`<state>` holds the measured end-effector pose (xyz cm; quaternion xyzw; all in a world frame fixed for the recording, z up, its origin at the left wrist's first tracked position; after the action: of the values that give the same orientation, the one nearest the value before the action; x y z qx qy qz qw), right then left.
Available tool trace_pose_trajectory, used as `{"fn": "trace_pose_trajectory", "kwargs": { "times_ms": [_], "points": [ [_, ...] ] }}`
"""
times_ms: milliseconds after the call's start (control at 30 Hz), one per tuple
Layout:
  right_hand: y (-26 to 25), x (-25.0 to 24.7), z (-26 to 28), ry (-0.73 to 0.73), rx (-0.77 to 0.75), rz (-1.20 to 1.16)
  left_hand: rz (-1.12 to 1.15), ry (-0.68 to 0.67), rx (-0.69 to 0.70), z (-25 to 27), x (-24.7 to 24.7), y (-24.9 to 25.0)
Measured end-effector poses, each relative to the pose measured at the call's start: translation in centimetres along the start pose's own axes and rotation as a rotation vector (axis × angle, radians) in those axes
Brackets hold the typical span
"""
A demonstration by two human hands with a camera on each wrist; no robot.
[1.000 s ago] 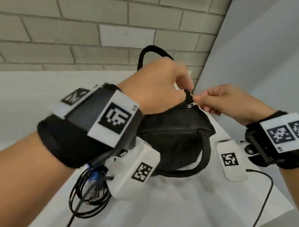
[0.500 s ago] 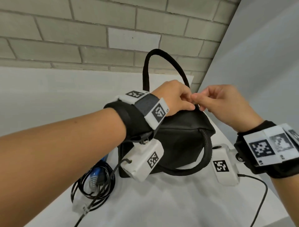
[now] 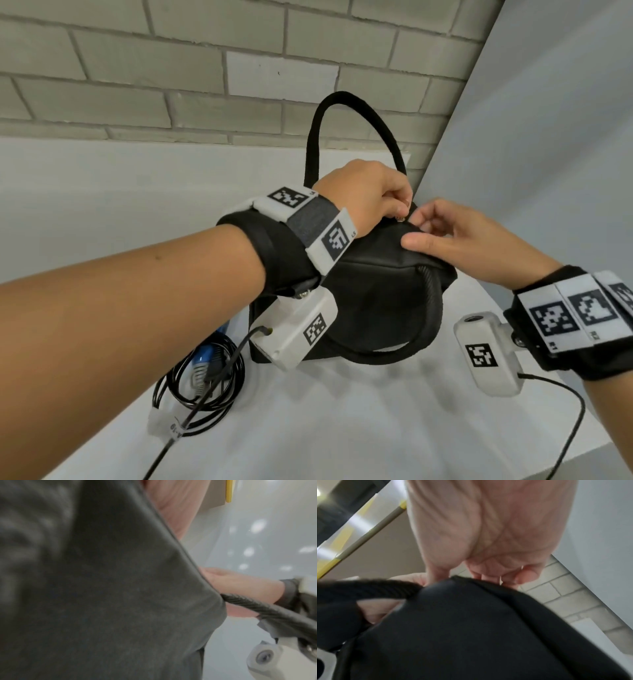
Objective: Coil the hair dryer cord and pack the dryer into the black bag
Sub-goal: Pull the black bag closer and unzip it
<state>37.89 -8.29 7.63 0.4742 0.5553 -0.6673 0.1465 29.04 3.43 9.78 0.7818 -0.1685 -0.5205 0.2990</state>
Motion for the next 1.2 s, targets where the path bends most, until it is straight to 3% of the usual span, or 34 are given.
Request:
{"fn": "trace_pose_trajectory", "kwargs": {
  "times_ms": [100,267,467,633,867,1067,1133,1200],
  "points": [
    [0.9,-0.1,-0.7,0.092,0.000,-0.088,-0.035,0.006,0.022,0.1,-0.5,-0.4],
    [2.7,-0.3,-1.2,0.114,0.033,-0.280,-0.168,0.039,0.118,0.6,-2.7,-1.3],
    [4.5,-1.1,-0.6,0.180,0.098,-0.382,-0.313,0.062,0.260,4.6,-5.5,-5.9],
    [4.7,-0.5,-0.5,0.182,0.114,-0.389,-0.464,-0.018,0.278,9.2,-4.6,-9.6],
    [4.3,-0.1,-0.4,0.177,0.086,-0.487,-0.683,-0.133,0.290,11.5,-1.1,-12.0],
    [3.7,-0.7,-0.2,0.192,0.017,-0.324,-0.578,-0.208,0.185,10.6,0.5,-11.9],
    [2.3,-1.2,0.1,0.152,-0.008,-0.193,-0.427,-0.111,0.090,10.2,-0.6,-11.3],
    [0.6,-1.3,0.3,0.072,-0.018,0.022,-0.214,0.071,0.011,9.9,-2.1,-10.0]
  ]
}}
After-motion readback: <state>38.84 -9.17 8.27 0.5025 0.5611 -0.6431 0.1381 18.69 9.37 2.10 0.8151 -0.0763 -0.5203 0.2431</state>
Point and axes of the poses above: each hand's wrist, its own z-axis away from the middle knuckle, its own x-axis out of the palm, y = z × x, the point moved 3 cm from there along -z, towards the middle knuckle, and after that the axes turned 5 degrees about z, right-handed, at the moved point
